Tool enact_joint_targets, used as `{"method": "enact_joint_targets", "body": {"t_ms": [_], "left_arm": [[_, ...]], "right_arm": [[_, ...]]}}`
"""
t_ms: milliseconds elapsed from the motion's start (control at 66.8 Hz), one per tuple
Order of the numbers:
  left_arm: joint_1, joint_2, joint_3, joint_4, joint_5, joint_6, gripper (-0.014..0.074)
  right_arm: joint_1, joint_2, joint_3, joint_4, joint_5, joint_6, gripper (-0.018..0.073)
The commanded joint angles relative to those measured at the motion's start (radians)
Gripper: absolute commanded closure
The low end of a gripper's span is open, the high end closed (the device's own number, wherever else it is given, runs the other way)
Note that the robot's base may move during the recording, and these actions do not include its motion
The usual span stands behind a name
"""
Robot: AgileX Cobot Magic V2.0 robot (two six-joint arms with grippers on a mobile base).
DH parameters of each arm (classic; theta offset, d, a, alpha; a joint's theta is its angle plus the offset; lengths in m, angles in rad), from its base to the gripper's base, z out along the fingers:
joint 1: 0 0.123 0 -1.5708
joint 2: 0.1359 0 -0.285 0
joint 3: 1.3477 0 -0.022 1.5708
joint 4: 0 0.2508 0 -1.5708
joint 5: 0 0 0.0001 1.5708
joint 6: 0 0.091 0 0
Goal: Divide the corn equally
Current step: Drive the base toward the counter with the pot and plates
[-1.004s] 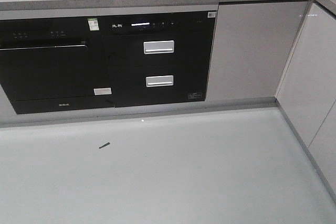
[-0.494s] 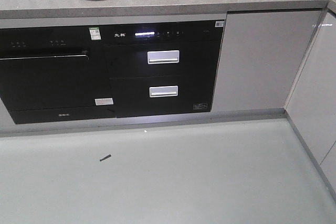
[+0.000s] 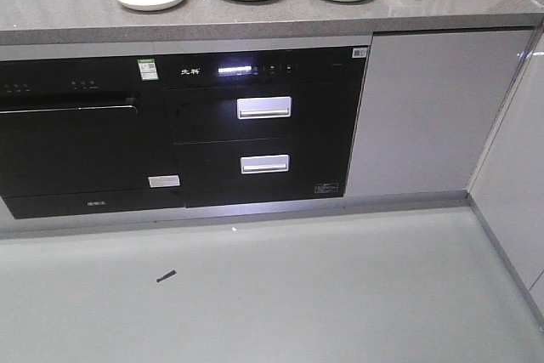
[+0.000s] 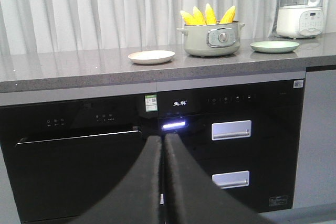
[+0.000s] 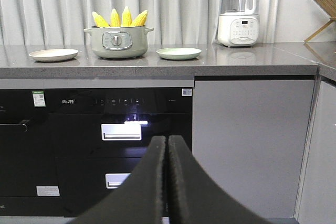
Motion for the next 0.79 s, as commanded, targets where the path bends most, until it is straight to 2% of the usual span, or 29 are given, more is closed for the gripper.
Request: {"method": "enact_joint_targets", "body": {"t_ms": [0, 779], "left_arm": [[-0.005, -0.016, -0.016, -0.008, -0.074, -0.012, 0.0603], [-0.005, -0.016, -0.016, -0.008, -0.074, -0.012, 0.0603]], "right_arm": [[-0.004, -0.007, 0.008, -0.014, -0.072, -0.006, 0.0567], [-0.004, -0.007, 0.008, -0.014, -0.072, -0.006, 0.0567]]}}
